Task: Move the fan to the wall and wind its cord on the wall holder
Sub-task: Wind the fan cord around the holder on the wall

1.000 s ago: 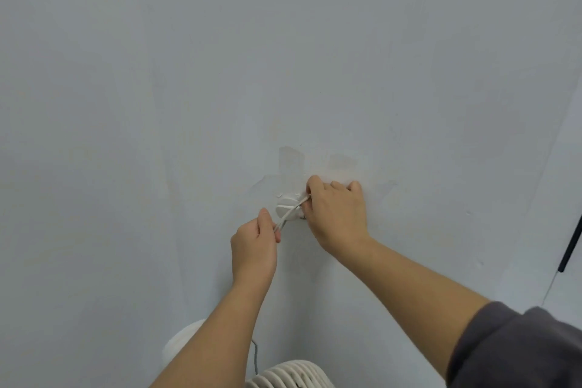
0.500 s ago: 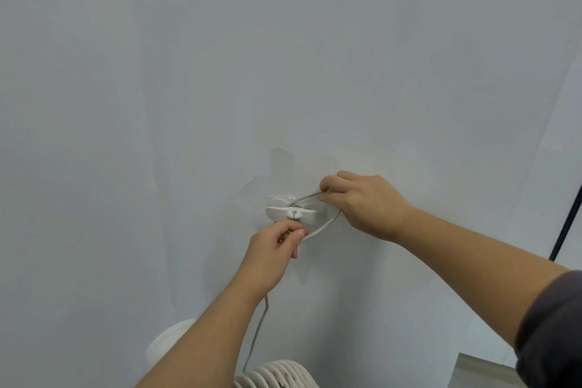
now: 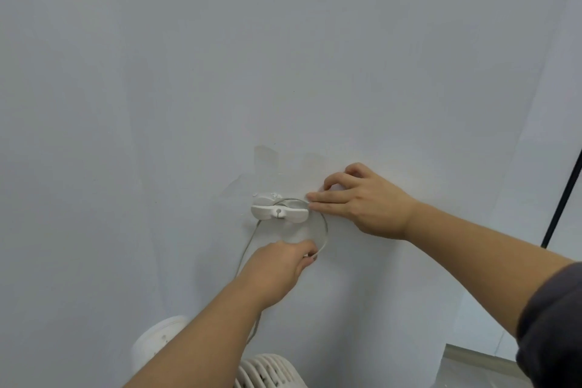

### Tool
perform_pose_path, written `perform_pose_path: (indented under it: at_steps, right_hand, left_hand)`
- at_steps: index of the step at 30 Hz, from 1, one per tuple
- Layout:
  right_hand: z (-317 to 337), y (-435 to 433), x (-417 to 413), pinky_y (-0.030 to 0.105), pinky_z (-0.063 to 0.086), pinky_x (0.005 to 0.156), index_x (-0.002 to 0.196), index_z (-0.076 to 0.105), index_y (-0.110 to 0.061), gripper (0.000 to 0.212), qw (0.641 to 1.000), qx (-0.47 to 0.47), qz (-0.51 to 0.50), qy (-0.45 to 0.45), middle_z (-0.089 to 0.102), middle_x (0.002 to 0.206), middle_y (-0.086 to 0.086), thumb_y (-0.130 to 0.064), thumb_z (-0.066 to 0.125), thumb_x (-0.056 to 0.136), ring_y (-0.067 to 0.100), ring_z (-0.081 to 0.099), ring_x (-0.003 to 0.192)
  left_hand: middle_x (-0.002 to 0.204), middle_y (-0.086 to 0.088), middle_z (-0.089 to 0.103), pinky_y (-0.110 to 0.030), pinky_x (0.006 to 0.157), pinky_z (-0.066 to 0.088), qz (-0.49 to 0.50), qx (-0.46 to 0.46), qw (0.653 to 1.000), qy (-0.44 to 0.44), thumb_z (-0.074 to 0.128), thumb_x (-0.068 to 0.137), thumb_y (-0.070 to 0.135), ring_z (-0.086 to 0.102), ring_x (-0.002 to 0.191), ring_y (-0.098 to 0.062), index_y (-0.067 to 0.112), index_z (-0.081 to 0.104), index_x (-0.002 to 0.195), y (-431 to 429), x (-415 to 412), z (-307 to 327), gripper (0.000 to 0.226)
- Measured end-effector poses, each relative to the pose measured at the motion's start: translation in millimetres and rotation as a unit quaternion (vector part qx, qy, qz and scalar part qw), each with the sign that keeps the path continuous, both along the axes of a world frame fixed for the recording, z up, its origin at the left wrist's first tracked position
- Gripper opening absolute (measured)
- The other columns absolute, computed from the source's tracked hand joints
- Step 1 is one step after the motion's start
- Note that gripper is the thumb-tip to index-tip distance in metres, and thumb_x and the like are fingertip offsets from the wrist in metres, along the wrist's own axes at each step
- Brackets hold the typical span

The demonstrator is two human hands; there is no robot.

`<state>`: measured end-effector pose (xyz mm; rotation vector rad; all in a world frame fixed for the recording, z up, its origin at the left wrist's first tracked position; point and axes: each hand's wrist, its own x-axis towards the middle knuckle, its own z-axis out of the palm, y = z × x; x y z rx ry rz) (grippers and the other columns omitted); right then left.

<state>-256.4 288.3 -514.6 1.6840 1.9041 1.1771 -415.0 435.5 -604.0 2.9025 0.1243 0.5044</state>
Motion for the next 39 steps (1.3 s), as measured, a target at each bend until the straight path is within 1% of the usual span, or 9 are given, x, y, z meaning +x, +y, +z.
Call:
perform_pose_path:
  at_steps: [8, 12, 16, 22, 26, 29, 34, 36, 39]
  right_hand:
    - [-19, 13, -13, 0.035, 0.031, 0.084, 0.111, 0.065, -0.022, 0.045, 0.997, 0.056, -0.005, 0.046, 0.062, 0.121, -0.011, -0.005, 0.039, 0.079, 0.021, 0.056, 0.103]
    - [-25, 22, -20, 0.034, 0.032, 0.079, 0.116, 0.064, -0.023, 0.047, 0.992, 0.099, 0.001, 0.078, 0.064, 0.110, -0.007, -0.007, 0.037, 0.081, 0.021, 0.056, 0.096]
    - [-27, 28, -19, 0.034, 0.031, 0.076, 0.115, 0.066, -0.021, 0.040, 0.992, 0.117, 0.007, 0.056, 0.062, 0.107, -0.004, -0.005, 0.053, 0.081, 0.022, 0.057, 0.093]
    - [-24, 33, -24, 0.034, 0.031, 0.071, 0.109, 0.068, -0.025, 0.045, 0.992, 0.116, -0.014, 0.047, 0.059, 0.101, -0.001, -0.003, 0.060, 0.071, 0.024, 0.055, 0.088]
    - [-17, 35, -27, 0.034, 0.031, 0.067, 0.097, 0.069, -0.027, 0.023, 0.994, 0.097, -0.032, 0.029, 0.057, 0.094, -0.003, -0.023, 0.053, 0.081, 0.022, 0.053, 0.082]
    - [-15, 42, -33, 0.033, 0.027, 0.066, 0.076, 0.067, -0.026, 0.022, 0.993, 0.098, -0.054, 0.045, 0.054, 0.085, -0.004, -0.034, 0.049, 0.085, 0.021, 0.050, 0.076]
    - [-19, 44, -34, 0.033, 0.025, 0.069, 0.080, 0.067, -0.024, 0.026, 0.992, 0.093, -0.075, 0.050, 0.054, 0.087, -0.003, -0.047, 0.075, 0.069, 0.021, 0.050, 0.077]
    - [-23, 47, -36, 0.035, 0.030, 0.068, 0.078, 0.065, -0.019, 0.032, 0.989, 0.103, -0.089, 0.054, 0.056, 0.087, -0.001, -0.045, 0.079, 0.065, 0.023, 0.050, 0.076]
    - [-26, 53, -40, 0.035, 0.035, 0.064, 0.072, 0.059, -0.016, 0.020, 0.989, 0.119, -0.085, 0.038, 0.056, 0.084, 0.001, -0.029, 0.074, 0.067, 0.023, 0.049, 0.072]
  left_hand:
    - [0.113, -0.009, 0.065, -0.031, 0.070, 0.041, 0.057, 0.116, 0.988, 0.089, 0.041, 0.098, 0.010, 0.063, 0.099, -0.029, 0.026, 0.054, 0.128, 4, 13, -9, 0.035]
    - [0.112, -0.011, 0.066, -0.032, 0.069, 0.039, 0.078, 0.151, 0.981, 0.089, 0.042, 0.095, 0.003, 0.064, 0.099, -0.030, 0.022, 0.053, 0.131, 1, 18, -11, 0.041]
    - [0.115, -0.011, 0.065, -0.032, 0.073, 0.042, 0.108, 0.174, 0.972, 0.118, 0.044, 0.092, -0.001, 0.063, 0.103, -0.030, 0.017, 0.058, 0.126, 4, 21, -9, 0.041]
    - [0.112, -0.008, 0.066, -0.031, 0.073, 0.043, 0.133, 0.205, 0.959, 0.141, 0.048, 0.090, -0.001, 0.065, 0.102, -0.028, 0.015, 0.065, 0.116, 3, 23, -8, 0.034]
    - [0.110, -0.010, 0.066, -0.033, 0.070, 0.040, 0.101, 0.230, 0.958, 0.136, 0.048, 0.088, -0.003, 0.064, 0.100, -0.029, 0.014, 0.063, 0.117, -3, 24, -5, 0.036]
    - [0.108, -0.011, 0.066, -0.033, 0.069, 0.039, 0.074, 0.229, 0.962, 0.128, 0.046, 0.088, -0.004, 0.064, 0.098, -0.031, 0.013, 0.061, 0.118, -7, 25, -5, 0.038]
    - [0.109, -0.010, 0.066, -0.032, 0.069, 0.039, 0.069, 0.230, 0.962, 0.130, 0.045, 0.092, -0.001, 0.064, 0.098, -0.029, 0.014, 0.061, 0.118, -4, 23, -5, 0.034]
    - [0.110, -0.009, 0.065, -0.032, 0.070, 0.038, 0.067, 0.226, 0.963, 0.130, 0.044, 0.093, 0.000, 0.064, 0.099, -0.029, 0.014, 0.061, 0.118, -4, 24, -5, 0.034]
    - [0.110, -0.009, 0.066, -0.031, 0.070, 0.039, 0.066, 0.224, 0.963, 0.136, 0.045, 0.092, 0.000, 0.064, 0.099, -0.028, 0.014, 0.062, 0.117, -4, 25, -6, 0.033]
